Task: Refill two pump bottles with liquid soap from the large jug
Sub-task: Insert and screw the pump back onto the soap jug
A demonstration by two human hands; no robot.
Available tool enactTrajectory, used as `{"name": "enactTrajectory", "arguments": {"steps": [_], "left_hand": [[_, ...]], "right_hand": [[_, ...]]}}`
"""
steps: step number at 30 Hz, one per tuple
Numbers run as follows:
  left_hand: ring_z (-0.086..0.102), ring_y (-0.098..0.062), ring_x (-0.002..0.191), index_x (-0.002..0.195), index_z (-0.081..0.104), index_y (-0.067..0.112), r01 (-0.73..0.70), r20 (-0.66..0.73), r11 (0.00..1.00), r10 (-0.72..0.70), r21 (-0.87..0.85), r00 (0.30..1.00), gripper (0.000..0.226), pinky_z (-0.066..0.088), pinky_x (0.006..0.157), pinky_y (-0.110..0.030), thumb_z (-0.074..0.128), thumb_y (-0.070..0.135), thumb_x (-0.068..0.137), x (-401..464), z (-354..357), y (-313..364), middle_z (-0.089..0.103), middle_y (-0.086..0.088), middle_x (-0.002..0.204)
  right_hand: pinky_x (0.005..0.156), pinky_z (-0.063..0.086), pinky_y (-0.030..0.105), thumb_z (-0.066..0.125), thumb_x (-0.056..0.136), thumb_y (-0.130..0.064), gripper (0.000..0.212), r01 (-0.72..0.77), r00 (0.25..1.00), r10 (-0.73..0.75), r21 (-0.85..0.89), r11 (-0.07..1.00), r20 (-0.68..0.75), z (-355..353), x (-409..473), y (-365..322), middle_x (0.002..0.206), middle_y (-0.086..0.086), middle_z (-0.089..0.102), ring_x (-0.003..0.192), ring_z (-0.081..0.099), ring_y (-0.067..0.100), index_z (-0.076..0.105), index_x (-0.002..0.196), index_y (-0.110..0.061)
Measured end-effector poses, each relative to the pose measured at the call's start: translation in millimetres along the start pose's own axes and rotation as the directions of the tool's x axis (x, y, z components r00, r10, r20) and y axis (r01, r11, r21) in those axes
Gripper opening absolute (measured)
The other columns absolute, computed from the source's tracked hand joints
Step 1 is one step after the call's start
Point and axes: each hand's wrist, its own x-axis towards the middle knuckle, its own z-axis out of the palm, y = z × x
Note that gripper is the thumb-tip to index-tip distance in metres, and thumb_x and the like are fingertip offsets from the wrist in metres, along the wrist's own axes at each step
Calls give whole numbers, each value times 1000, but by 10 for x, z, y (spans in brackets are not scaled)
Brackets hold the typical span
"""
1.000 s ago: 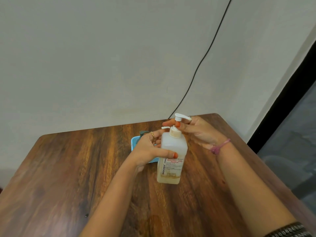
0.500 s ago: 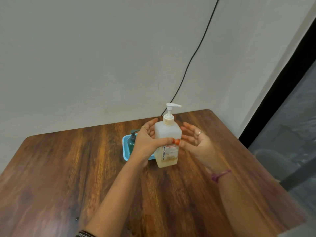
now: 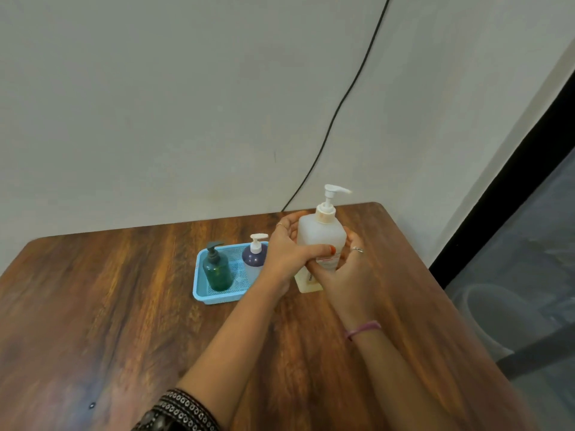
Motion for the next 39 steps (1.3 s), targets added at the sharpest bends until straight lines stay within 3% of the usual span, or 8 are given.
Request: {"name": "enactTrajectory", "arguments": {"steps": [5,7,10,15,19,25,29,39], "left_hand": [[57,-12,118,136,45,26,-1,48,995,-3,96,999,105,52,98,-37,93,32,43,192,398,-95,57,7,131],[53,-8,121,144,37,25,14,83,993,-24,120,996,110,50,98,-30,93,29,50,247,537,-151,52,10,137],[48,-4,121,147,34,21,25,101,989,-40,146,994,95,45,93,-20,86,21,68,297,680,-266,48,11,138],[57,-8,115,137,48,16,135,40,982,-142,135,989,61,49,81,-14,75,16,82,354,780,-551,58,3,131],[62,-7,104,123,58,18,218,-16,970,-217,112,976,41,50,73,-13,71,10,85,392,757,-818,65,0,118],[63,-20,109,116,61,19,335,-86,939,-328,75,941,34,51,96,-34,69,7,85,438,727,-1108,68,-2,112],[63,-17,107,118,61,18,361,-103,930,-354,64,930,34,51,88,-27,68,8,86,530,760,-1181,67,-1,111],[62,-13,104,114,62,22,402,-84,914,-396,64,914,29,44,75,-20,66,9,88,622,887,-1308,67,-1,114]], "right_hand": [[76,58,32,83,62,-41,78,-47,999,47,21,999,12,-119,350,411,116,0,64,100,64,16,46,128,-21],[72,56,26,82,60,-42,77,-73,997,73,12,997,31,-172,494,590,114,-3,63,97,63,13,47,126,-22],[65,45,8,85,61,-33,74,-81,995,79,30,996,60,-227,733,874,114,-3,61,99,62,12,47,124,-21],[78,56,25,86,57,-38,77,-128,990,126,24,992,58,-278,1236,1392,112,0,61,101,61,15,48,122,-20],[70,51,19,85,59,-29,68,-208,976,205,38,977,67,-349,1670,1724,107,-4,61,93,62,13,48,115,-27],[70,46,18,84,63,-15,74,-352,936,352,79,933,15,-314,2127,2161,106,-5,58,94,58,15,47,127,-19],[78,51,24,86,62,-14,76,-412,908,417,117,904,-24,-221,2307,2363,118,4,62,101,62,19,45,126,-16],[66,43,11,87,60,-15,73,-374,927,375,69,925,-1,-34,2527,2568,117,4,61,98,59,15,46,122,-13]]}}
